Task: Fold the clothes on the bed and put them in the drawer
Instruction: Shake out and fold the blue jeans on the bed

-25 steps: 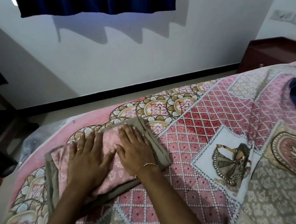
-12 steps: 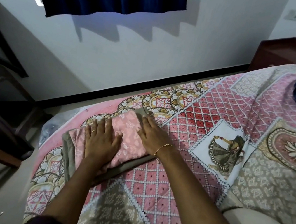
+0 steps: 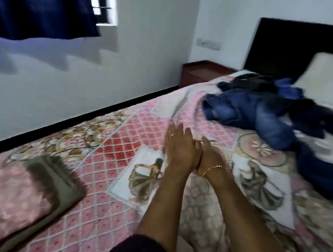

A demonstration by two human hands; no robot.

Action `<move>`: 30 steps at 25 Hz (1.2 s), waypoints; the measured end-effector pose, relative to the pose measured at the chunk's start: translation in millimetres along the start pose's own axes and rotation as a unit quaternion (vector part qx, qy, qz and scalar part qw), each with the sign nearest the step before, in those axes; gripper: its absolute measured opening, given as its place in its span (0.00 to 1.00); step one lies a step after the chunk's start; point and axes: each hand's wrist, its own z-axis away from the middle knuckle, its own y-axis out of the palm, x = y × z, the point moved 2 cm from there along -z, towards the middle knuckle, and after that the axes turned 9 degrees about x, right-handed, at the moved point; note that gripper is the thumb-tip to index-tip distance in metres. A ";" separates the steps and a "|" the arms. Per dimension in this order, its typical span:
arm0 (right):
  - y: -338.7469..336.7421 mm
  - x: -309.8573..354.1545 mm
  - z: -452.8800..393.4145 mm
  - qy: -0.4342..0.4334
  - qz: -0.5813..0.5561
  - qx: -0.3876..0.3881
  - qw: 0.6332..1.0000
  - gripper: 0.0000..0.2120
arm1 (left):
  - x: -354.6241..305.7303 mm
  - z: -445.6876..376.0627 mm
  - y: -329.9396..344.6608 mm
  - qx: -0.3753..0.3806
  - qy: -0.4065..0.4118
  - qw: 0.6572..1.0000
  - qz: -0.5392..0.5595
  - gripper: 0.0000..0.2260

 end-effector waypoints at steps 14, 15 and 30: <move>-76.4 -277.1 -37.8 0.249 0.274 -0.162 0.914 0.20 | -125.4 -49.9 153.3 0.187 0.143 0.971 -0.047 0.24; -81.4 -287.1 -39.0 0.248 0.284 -0.196 0.905 0.19 | -129.0 -50.0 153.2 0.185 0.153 0.970 -0.039 0.24; -158.3 -113.7 103.9 -0.187 -0.394 -0.192 0.879 0.18 | -139.1 -36.6 119.3 0.283 -0.081 0.696 0.655 0.17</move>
